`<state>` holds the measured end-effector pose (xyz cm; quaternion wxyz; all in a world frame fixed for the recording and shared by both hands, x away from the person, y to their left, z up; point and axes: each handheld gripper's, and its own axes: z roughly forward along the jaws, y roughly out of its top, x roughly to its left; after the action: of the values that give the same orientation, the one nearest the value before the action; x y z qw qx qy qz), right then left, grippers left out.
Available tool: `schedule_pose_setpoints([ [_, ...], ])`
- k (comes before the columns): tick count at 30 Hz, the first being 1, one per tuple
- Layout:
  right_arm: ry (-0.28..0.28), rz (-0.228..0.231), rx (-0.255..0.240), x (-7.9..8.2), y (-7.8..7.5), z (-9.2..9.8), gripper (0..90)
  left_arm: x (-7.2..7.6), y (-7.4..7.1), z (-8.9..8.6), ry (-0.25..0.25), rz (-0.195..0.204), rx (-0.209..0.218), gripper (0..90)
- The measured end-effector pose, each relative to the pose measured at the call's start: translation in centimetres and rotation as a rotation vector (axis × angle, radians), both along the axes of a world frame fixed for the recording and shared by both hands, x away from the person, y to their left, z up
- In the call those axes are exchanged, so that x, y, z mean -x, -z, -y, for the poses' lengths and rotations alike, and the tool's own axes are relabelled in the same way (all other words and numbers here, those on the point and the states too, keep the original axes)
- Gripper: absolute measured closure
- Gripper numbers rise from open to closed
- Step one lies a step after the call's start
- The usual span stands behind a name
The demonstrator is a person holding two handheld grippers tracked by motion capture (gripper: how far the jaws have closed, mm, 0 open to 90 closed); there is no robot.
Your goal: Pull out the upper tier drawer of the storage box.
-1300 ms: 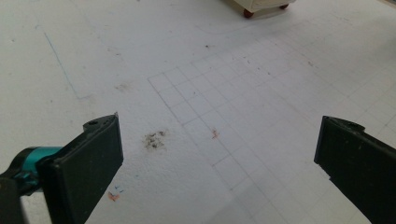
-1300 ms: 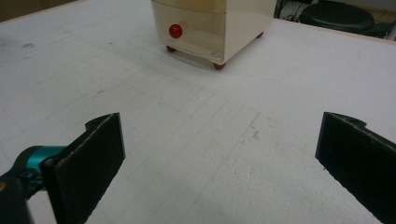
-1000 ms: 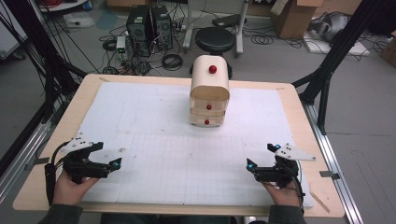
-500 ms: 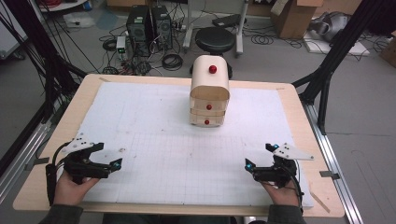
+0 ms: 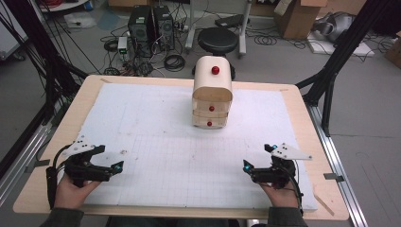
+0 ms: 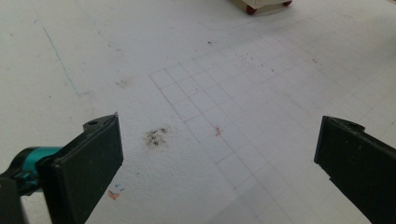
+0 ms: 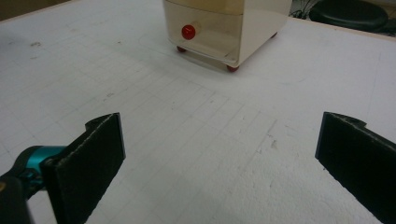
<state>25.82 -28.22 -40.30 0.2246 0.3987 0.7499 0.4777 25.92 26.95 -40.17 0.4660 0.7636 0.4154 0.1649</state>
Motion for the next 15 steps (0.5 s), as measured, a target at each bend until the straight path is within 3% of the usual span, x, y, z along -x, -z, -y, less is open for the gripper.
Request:
schedule_pose_setpoints([
  [15,-0.016,0.002,0.033,-0.1,-0.6,-1.7,0.5,0.0,0.2,0.3,0.011,-0.007,-0.004,1.7],
])
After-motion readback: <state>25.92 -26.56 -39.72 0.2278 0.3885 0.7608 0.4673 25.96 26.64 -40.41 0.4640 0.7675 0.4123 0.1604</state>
